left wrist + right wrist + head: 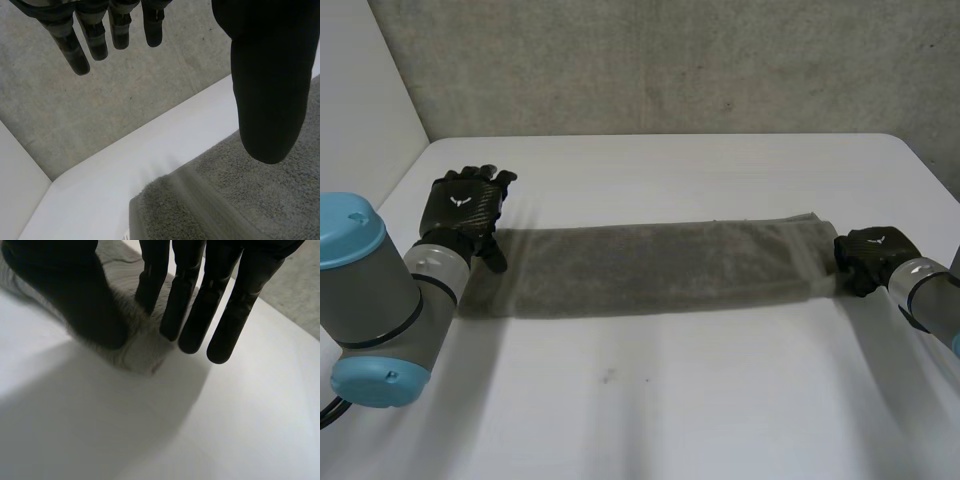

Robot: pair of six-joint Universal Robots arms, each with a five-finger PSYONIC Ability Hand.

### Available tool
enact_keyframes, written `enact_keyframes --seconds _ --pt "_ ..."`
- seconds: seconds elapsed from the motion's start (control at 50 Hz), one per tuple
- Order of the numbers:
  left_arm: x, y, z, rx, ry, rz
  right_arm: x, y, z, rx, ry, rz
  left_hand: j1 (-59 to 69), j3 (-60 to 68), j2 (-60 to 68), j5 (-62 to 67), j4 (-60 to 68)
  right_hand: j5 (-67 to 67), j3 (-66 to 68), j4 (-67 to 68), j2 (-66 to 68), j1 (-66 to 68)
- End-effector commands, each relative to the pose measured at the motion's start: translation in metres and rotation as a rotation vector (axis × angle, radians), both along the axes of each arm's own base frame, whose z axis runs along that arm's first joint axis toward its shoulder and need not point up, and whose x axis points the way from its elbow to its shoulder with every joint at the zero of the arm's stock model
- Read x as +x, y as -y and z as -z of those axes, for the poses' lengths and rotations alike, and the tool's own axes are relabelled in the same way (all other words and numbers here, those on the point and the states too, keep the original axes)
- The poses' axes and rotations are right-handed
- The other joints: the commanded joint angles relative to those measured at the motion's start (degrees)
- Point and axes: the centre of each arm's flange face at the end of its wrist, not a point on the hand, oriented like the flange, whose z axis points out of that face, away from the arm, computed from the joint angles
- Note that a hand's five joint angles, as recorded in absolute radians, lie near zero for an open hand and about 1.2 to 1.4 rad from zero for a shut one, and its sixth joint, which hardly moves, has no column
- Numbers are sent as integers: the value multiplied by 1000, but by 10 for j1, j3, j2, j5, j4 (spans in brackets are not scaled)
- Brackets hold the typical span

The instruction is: Fold the laundry

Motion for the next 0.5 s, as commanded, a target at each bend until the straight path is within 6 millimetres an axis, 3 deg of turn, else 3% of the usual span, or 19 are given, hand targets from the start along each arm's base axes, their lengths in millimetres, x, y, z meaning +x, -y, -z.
enact_keyframes --seconds 0.02,0.08,0.12,0.14,0.2,0.3,0.34,0.36,0.38,0.4,0.44,0.46,0.5 --pt "1 -1 -1 1 -1 -2 -13 13 -1 -70 -56 21 -1 4 5 -14 3 214 194 193 186 291" --pt "1 -3 -1 3 0 -2 -27 20 -10 -111 -146 59 -1 4 5 -14 3 214 194 193 186 291" --pt "1 -3 -1 0 -1 -2 -46 28 -28 -180 -312 142 -1 4 5 -14 3 214 194 193 186 291" --pt "1 -4 -1 3 0 -1 -46 28 -28 -180 -313 142 -1 4 5 -14 3 214 194 193 186 291" --pt "1 -4 -2 1 -1 -1 -62 32 -52 -242 -436 225 -1 4 5 -14 3 214 194 193 186 291" --pt "0 -5 -3 -3 -2 2 -52 36 -79 -364 -422 210 -1 4 5 -14 3 214 194 193 186 291" --pt "0 -5 -3 -3 -4 2 -9 24 -112 -500 -329 109 -1 4 5 -14 3 214 194 193 186 291" --pt "0 -5 -3 -3 -4 2 -9 24 -113 -501 -328 108 -1 4 5 -14 3 214 194 193 186 291" --pt "1 -4 -3 -3 -4 -1 18 14 -125 -557 -270 34 -1 4 5 -14 3 214 194 193 186 291" --pt "1 -4 -3 -3 -4 -2 18 14 -126 -557 -269 33 -1 4 5 -14 3 214 194 193 186 291" --pt "1 -4 -3 -4 -5 -5 71 -7 -130 -613 -160 -137 -1 4 5 -14 3 214 194 193 186 291" --pt "2 -4 -4 -5 -6 -7 71 -7 -130 -614 -159 -137 -1 4 5 -14 3 214 194 193 186 291" --pt "2 -4 -6 -10 -7 -10 126 -37 -123 -651 -81 -351 -1 4 5 -14 3 214 194 193 186 291"
